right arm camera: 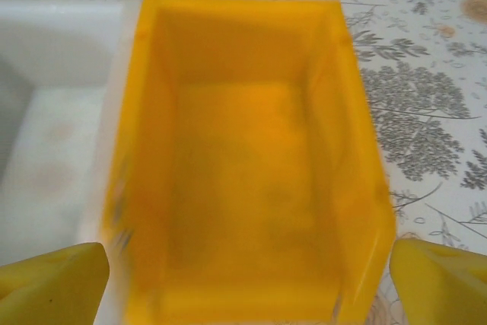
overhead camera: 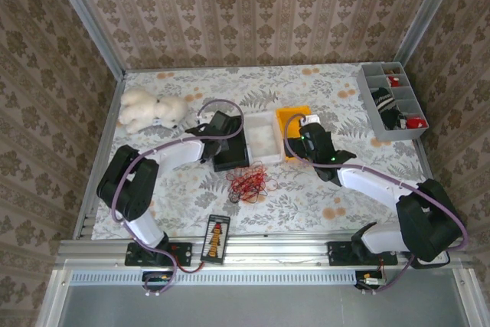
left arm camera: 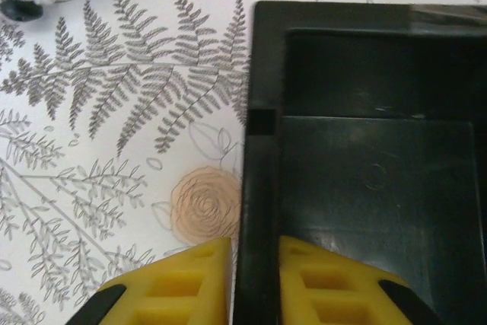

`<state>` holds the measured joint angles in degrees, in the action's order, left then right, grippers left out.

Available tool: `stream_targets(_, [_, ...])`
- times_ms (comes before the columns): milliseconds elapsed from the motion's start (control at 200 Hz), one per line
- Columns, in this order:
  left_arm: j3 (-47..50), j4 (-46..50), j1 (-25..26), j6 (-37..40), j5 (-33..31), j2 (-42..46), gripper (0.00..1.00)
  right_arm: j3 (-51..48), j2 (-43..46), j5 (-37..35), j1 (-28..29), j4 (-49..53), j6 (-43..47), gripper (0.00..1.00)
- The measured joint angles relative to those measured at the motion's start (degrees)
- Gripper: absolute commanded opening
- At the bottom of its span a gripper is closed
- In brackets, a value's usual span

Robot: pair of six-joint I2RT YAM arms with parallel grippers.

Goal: Untangle the cables

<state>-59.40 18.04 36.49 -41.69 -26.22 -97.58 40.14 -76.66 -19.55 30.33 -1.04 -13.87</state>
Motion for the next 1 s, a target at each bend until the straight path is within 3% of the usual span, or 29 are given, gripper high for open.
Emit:
stream_targets(375, [-10.9, 1.5, -1.9, 1.9, 1.0, -8.0, 0.16, 1.1, -1.1, 10.8, 2.4, 0.0, 4.2, 0.96])
stream_targets(655, [-16.1, 1.7, -5.1, 8.0, 2.7, -9.3, 0.62, 5.0, -3.2, 18.4, 5.8, 1.7, 7.6, 0.95])
stream_targets(765, [-14.1, 0.3, -5.2, 11.2, 3.1, -6.0, 0.68, 7.0, -5.4, 20.5, 7.6, 3.3, 9.2, 0.92])
stream_targets(1000, [1.4, -7.9, -0.9, 18.0, 10.3, 11.8, 0.69, 8.7, -8.5, 24.1, 8.5, 5.6, 10.7, 0.80])
